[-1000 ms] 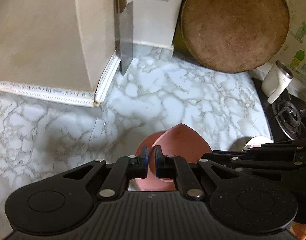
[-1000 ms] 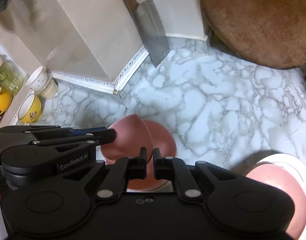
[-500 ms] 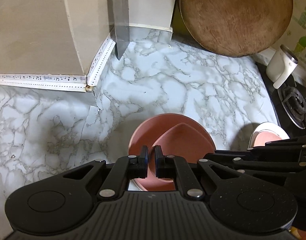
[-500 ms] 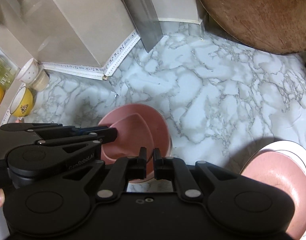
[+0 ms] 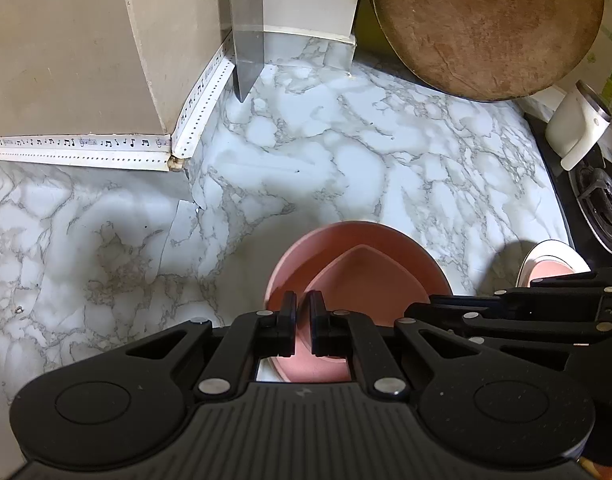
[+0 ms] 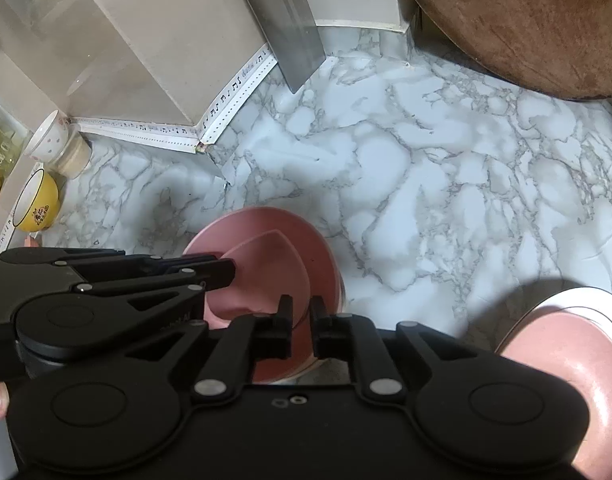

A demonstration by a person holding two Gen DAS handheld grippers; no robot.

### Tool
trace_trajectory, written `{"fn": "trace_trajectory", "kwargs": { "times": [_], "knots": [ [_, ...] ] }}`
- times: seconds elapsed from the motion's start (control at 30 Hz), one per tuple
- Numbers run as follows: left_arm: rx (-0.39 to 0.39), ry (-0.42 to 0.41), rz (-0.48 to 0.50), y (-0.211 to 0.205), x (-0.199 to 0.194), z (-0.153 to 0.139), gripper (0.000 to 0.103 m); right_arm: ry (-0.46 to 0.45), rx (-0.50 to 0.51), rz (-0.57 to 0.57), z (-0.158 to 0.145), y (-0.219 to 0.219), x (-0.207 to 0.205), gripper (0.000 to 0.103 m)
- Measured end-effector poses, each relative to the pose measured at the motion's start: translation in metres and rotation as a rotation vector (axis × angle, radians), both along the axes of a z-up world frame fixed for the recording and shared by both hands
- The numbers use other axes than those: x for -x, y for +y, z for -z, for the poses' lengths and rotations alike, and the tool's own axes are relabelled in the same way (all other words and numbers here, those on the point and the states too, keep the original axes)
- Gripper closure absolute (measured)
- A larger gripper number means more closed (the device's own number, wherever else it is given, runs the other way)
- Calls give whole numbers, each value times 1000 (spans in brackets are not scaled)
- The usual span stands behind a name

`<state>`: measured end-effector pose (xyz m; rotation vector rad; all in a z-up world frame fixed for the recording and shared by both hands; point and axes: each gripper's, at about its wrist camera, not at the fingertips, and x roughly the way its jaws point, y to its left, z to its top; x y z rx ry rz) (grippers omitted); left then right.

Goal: Organize plates and bowls
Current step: 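Carry the heart-shaped dish with both grippers over the pink bowl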

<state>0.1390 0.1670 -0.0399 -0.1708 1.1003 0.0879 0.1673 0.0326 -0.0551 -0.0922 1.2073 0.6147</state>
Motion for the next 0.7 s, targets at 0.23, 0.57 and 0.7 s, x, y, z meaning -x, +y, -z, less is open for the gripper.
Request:
{"fn": "trace_trajectory", "kwargs": {
  "times": [0.23, 0.57, 0.7],
  "knots": [
    [15, 7, -1, 3, -2, 0, 97, 17, -11, 0, -1, 0, -2, 84],
    [34, -19, 4, 8, -1, -5, 97, -2, -7, -28, -8, 2, 1, 77],
    [34, -42, 16, 8, 4, -12, 97, -15, -20, -29, -14, -1, 3, 74]
  ]
}}
